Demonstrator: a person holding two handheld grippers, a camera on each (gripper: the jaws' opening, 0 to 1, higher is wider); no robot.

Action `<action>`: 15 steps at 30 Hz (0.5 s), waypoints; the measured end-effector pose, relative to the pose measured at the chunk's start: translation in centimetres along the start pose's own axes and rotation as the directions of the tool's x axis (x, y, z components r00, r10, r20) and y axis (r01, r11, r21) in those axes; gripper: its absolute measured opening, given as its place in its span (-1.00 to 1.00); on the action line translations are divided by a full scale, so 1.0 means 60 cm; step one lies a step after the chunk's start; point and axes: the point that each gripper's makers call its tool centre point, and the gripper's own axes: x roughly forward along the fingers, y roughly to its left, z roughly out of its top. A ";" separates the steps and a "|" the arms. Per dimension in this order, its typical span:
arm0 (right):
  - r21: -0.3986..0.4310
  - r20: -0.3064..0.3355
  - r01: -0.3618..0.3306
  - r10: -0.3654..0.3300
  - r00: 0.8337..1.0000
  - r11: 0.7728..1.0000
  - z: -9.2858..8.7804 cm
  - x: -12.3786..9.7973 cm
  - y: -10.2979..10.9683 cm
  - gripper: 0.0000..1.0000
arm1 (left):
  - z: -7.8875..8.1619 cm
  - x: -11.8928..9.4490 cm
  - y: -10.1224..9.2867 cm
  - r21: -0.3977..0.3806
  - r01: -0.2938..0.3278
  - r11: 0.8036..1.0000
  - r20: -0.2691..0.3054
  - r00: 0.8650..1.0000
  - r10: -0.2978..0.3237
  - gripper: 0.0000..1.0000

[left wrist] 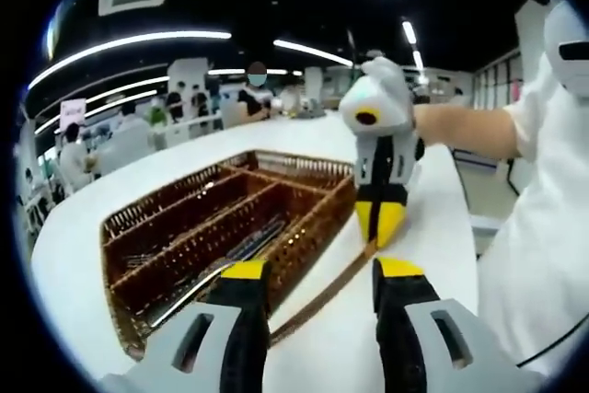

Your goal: Arrange the knives, forks, and spoons in their matching storage slots by inserting each utensil handle-first until every utensil is classified and aligned in the correct compartment

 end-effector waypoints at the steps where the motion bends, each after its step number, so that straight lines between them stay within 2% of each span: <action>1: 0.006 0.008 -0.004 0.004 1.000 1.000 0.000 0.001 0.000 -0.90 | 0.000 0.001 -0.002 -0.001 0.004 1.000 -0.001 1.000 -0.004 -0.16; 7: 0.053 0.065 -0.051 0.047 0.997 0.997 0.006 0.002 0.008 -0.90 | -0.001 0.004 -0.013 -0.013 0.033 0.999 -0.003 0.999 -0.033 -0.22; 15: 0.080 0.103 -0.075 0.067 0.992 0.994 0.007 0.002 0.011 -0.90 | -0.002 0.005 -0.024 -0.043 0.073 0.996 0.004 0.997 -0.073 -0.31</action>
